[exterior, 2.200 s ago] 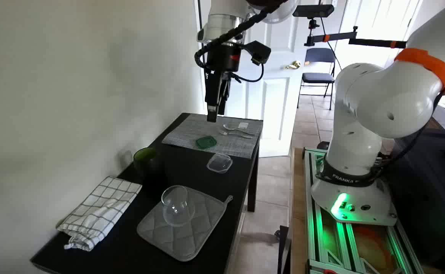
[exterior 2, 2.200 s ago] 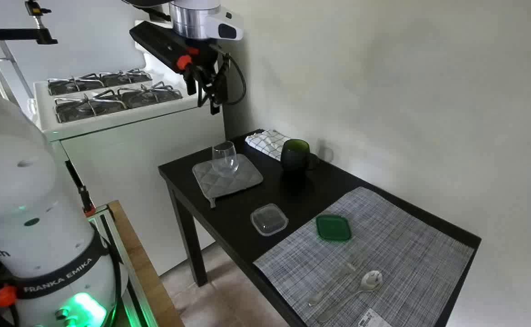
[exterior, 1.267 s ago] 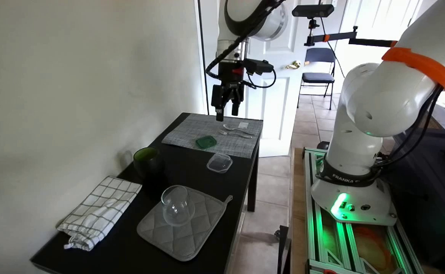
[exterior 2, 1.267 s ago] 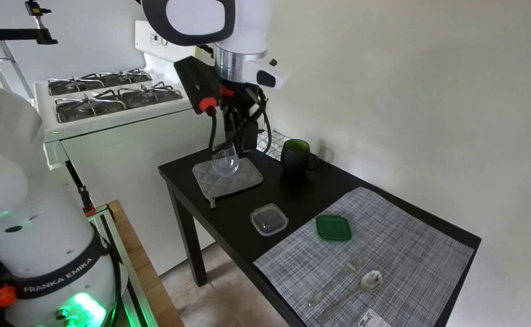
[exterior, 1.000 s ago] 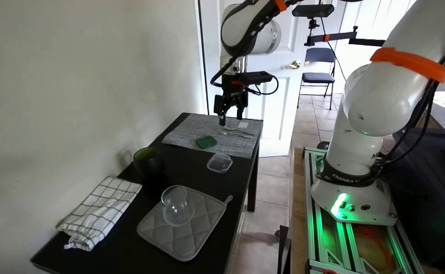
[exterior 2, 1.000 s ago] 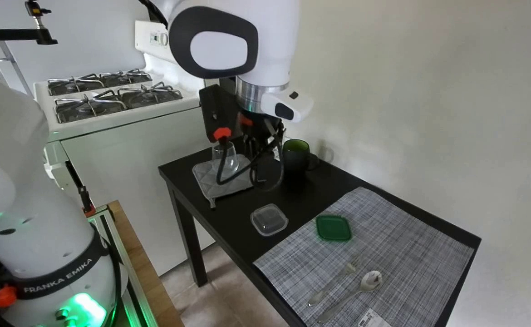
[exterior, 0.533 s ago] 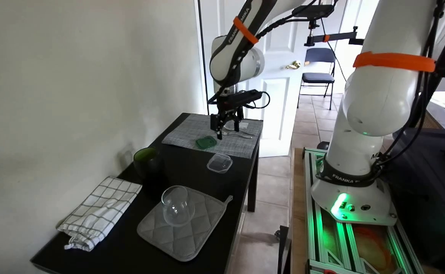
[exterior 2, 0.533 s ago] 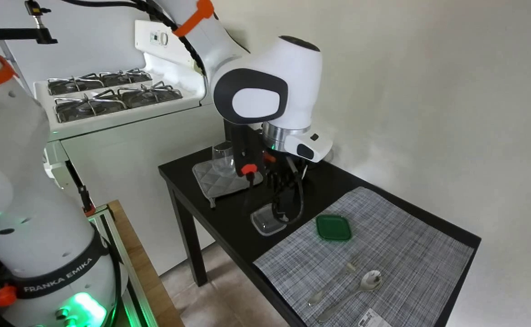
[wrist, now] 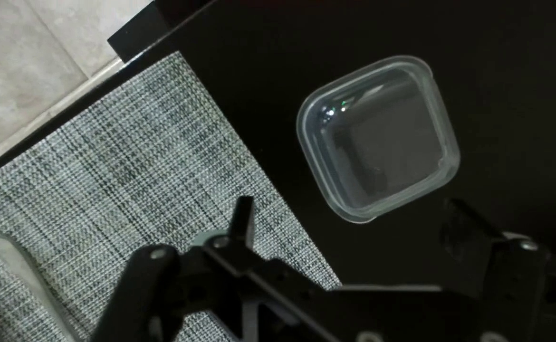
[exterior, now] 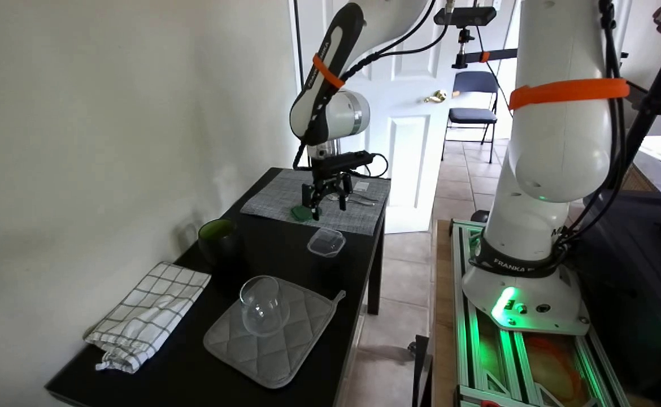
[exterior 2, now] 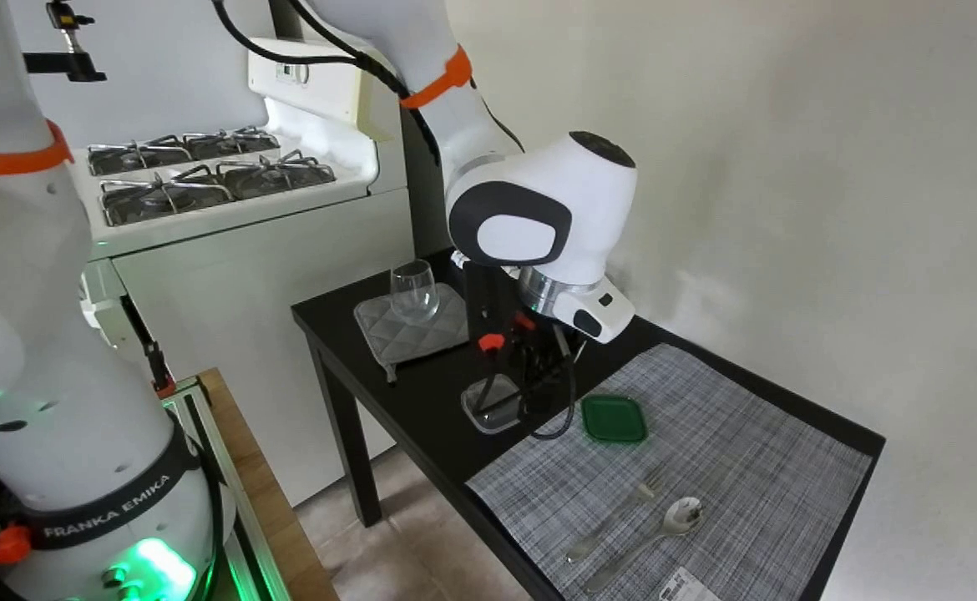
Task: Place the clear bowl upright.
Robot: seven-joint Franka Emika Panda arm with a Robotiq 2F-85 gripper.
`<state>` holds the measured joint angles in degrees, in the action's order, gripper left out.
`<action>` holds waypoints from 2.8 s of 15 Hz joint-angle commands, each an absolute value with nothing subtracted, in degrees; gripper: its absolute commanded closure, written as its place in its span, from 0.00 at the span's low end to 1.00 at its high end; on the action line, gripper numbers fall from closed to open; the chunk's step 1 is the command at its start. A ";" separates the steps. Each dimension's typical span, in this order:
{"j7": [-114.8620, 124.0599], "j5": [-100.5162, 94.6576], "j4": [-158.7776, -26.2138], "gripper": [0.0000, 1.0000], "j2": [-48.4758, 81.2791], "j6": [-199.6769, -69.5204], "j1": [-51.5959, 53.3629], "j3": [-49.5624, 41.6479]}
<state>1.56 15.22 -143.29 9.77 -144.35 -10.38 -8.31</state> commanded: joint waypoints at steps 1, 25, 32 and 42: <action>-3.33 23.32 -138.57 0.00 16.11 -142.42 -12.37 -6.44; -10.19 36.11 -116.42 0.00 36.13 -108.45 -22.26 -4.35; -6.91 38.44 -113.55 0.00 38.88 -104.04 -21.01 -5.42; -4.56 37.45 -111.96 0.30 40.42 -100.91 -20.03 -6.05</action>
<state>-5.59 37.13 -113.83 38.77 -102.87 -20.90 -5.11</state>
